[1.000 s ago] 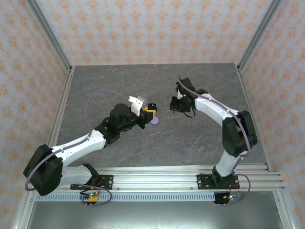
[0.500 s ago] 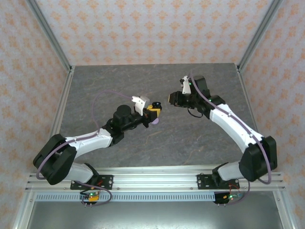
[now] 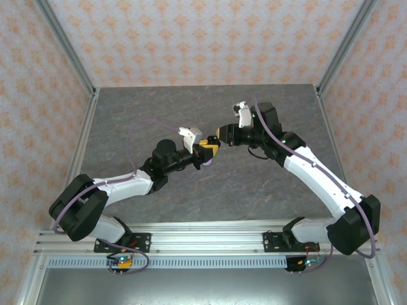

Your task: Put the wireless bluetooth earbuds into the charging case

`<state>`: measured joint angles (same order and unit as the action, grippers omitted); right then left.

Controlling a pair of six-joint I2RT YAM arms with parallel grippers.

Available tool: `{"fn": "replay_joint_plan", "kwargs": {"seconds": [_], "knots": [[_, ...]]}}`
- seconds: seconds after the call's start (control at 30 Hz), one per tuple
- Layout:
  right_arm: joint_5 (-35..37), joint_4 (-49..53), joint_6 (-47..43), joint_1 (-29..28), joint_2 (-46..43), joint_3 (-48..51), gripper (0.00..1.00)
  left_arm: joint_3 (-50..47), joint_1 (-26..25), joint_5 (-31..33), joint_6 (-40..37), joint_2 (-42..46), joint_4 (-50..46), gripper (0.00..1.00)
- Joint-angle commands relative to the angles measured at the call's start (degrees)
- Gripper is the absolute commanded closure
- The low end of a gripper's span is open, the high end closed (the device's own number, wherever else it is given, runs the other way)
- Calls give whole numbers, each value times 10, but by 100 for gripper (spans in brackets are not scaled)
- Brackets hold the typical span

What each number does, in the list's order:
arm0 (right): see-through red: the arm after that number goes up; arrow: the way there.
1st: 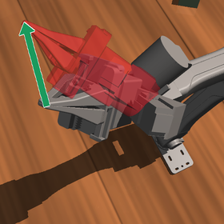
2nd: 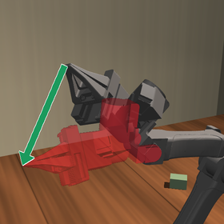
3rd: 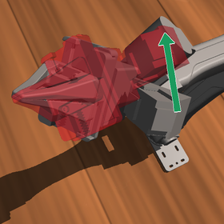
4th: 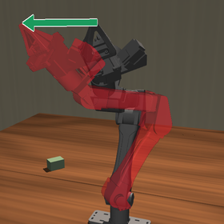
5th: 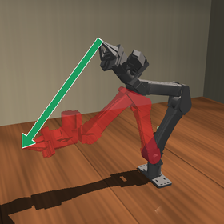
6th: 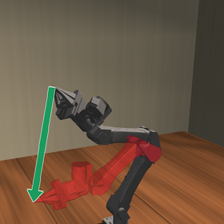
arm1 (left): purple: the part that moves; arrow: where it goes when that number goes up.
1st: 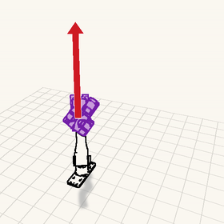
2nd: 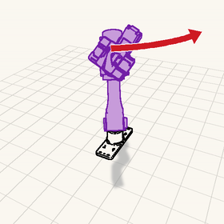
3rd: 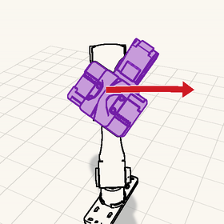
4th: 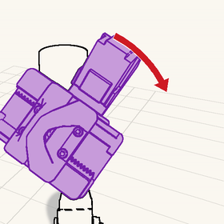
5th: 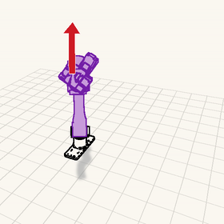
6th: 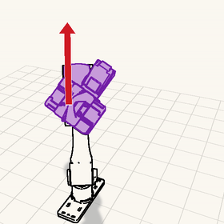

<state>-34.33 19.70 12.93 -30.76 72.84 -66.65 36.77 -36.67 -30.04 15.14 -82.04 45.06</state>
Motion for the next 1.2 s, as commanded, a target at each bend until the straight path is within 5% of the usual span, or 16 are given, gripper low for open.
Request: {"fn": "replay_joint_plan", "kwargs": {"seconds": [0.0,1.17], "knots": [[0,5,-22,-11,-1,-29,80,27,-7,-17,-3,-2,7,81],[32,32,-46,-29,25,-30,80,55,-9,-26,9,12,-46,80]]}}
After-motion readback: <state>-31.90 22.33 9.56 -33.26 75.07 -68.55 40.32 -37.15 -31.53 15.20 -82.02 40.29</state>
